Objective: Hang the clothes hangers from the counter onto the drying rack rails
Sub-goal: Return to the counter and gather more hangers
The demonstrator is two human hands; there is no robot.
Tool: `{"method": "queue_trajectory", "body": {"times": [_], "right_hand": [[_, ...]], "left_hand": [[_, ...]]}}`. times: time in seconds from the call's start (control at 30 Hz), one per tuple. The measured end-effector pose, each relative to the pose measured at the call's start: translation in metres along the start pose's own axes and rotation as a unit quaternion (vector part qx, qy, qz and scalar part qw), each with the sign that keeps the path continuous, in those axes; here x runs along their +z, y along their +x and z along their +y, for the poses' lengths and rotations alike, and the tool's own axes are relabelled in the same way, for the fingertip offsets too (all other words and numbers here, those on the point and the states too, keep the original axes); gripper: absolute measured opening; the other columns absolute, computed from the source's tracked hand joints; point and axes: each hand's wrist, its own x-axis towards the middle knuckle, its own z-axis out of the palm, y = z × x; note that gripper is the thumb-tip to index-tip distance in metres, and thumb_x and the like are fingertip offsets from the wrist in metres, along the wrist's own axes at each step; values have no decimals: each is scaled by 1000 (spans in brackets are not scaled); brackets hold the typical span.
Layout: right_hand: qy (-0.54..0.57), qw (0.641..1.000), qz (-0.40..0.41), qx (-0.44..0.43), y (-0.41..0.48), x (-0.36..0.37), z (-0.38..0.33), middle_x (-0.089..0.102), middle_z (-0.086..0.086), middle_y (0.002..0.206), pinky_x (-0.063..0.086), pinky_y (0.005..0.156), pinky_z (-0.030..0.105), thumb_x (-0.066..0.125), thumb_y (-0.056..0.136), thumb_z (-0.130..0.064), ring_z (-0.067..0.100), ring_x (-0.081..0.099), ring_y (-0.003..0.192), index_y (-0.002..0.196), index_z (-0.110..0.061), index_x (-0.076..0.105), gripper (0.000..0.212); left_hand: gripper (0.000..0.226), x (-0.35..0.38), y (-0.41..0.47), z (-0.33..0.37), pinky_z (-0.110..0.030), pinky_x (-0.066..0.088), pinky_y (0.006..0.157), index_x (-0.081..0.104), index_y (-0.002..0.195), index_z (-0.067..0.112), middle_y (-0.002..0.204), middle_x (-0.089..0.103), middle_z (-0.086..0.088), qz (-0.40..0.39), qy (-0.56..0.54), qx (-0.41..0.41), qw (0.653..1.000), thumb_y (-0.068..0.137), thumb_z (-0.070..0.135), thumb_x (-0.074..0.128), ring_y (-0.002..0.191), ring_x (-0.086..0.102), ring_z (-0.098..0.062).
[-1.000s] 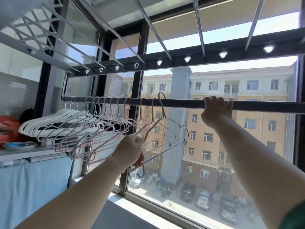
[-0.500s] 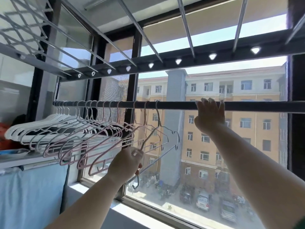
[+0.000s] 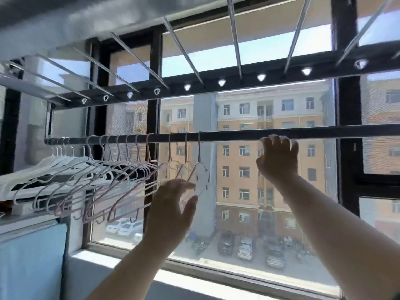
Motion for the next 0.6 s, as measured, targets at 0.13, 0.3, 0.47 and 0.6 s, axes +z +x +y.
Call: {"method": "queue_trajectory", "body": {"times": [0.13, 0.3, 0.47, 0.6], "right_hand": [[-47, 997, -47, 30, -39, -8, 11, 29, 8, 146, 9, 114, 41, 41, 93, -25, 27, 24, 135, 138, -14, 30, 47], [-106, 985, -118, 62, -109, -20, 56, 33, 5, 144, 11, 113, 36, 39, 93, -23, 21, 26, 134, 137, -15, 34, 45], [-113, 964, -181, 158, -182, -59, 132, 53, 5, 131, 28, 103, 30, 39, 93, -16, 22, 44, 121, 128, -18, 48, 36], [-100, 923, -243, 281, -237, -109, 197, 60, 8, 119, 38, 80, 27, 36, 93, -14, 28, 54, 106, 114, -17, 55, 29]], "left_hand": [[42, 5, -22, 13, -11, 28, 89, 68, 93, 16, 97, 58, 14, -26, -66, 31, 997, 78, 42, 39, 96, 47, -2], [14, 45, -55, 33, -10, 42, 75, 61, 96, 33, 86, 59, 18, -218, -168, -6, 961, 92, 26, 49, 90, 59, -6], [30, 87, -88, 83, -24, 47, 72, 50, 72, 40, 69, 62, 11, -348, -233, -37, 907, 88, 15, 56, 80, 65, -15], [22, 107, -104, 142, -14, 40, 57, 56, 74, 30, 63, 59, 14, -397, -281, -37, 873, 88, 13, 56, 71, 60, -12]]}}
